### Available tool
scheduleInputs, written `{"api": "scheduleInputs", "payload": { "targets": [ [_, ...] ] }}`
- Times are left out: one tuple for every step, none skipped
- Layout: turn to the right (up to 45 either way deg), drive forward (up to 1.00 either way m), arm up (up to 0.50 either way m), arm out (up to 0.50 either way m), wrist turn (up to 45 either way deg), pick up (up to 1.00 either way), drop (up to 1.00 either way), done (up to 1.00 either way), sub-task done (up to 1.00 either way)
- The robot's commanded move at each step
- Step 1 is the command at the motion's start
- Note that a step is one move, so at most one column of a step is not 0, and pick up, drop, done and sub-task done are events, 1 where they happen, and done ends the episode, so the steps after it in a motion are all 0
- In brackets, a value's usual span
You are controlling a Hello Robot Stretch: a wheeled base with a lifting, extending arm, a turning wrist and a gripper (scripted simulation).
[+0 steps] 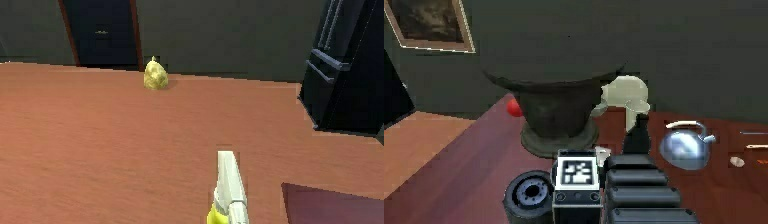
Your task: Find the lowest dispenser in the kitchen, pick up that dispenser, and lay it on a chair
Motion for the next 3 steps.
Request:
{"api": "scheduleInputs", "payload": {
  "targets": [
    [45.0, 0.0, 0.0, 0.0, 0.0, 0.0, 0.0, 0.0, 0.0],
    [45.0, 0.0, 0.0, 0.0, 0.0, 0.0, 0.0, 0.0, 0.0],
    [-45.0, 0.0, 0.0, 0.0, 0.0, 0.0, 0.0, 0.0, 0.0]
  ]
}}
